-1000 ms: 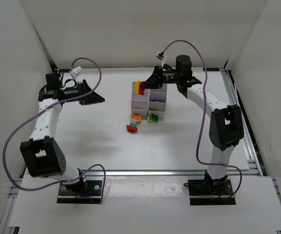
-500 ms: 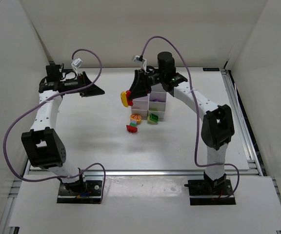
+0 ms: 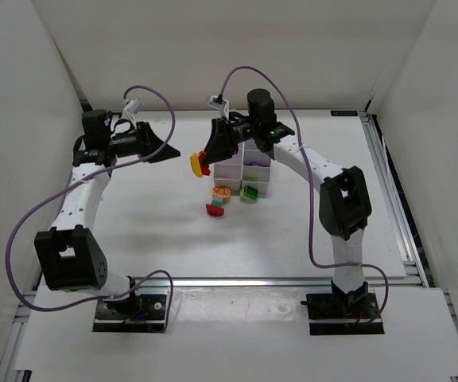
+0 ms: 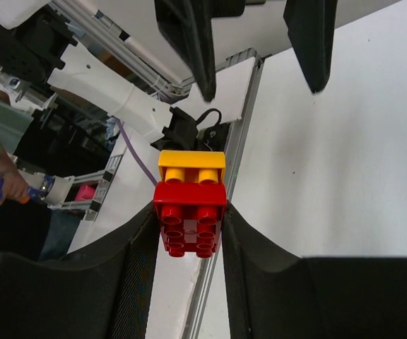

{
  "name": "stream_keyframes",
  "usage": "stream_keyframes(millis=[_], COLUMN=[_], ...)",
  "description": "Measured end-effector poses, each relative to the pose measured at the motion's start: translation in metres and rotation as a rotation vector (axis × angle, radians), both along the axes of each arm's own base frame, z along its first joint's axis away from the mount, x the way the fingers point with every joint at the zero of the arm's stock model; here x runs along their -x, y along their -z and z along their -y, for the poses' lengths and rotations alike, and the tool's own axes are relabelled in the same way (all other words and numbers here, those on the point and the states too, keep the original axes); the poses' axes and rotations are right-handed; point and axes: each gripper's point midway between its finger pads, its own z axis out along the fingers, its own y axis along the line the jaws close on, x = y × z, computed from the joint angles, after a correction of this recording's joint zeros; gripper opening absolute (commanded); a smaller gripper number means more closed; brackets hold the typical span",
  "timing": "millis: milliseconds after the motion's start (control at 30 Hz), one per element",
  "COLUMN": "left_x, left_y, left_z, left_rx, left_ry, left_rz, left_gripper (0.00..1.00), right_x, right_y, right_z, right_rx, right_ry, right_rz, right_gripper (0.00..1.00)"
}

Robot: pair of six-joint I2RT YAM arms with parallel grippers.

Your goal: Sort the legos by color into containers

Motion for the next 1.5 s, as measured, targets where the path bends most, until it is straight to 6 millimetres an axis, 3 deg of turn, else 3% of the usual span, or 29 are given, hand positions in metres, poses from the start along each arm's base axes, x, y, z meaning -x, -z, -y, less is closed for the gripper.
stream_keyframes(millis=[300,667,1000,1133,1300,1500], left_x=[0.013,0.031,0.037,0.036,0.035,0.034], left_y=[-0.003,-0.004,-0.002,0.001,0.001,0.004], left_z=[0.028,0.044,0.047,0.047,0.047,0.046], left_rx=[0.015,0.044,0.053,0.049,0.047,0.04], left_ry=[0.107,0.209,0.233,0.224,0.218,0.202], left_rz=[0.041,0.053,0.048,0.043,0.041,0.035], left_gripper=[0.82,0.81,0.57,0.34,0.13,0.1], right_x=[-0.002,-0.004,-0.006,-0.003,-0.004,-0.006], right_y=[-0.005,0.001,0.0,-0.002,-0.003,0.001], right_z=[-0.004,-0.009,-0.013,-0.013,-0.013,-0.013], right_rx=[-0.01,-0.006,-0.009,-0.015,-0.017,-0.014], right_ry=[0.007,0.008,0.013,-0.002,-0.001,0.009], right_rz=[0.009,0.005,0.01,0.018,0.021,0.02], right_gripper=[0.0,0.0,0.0,0.0,0.0,0.0])
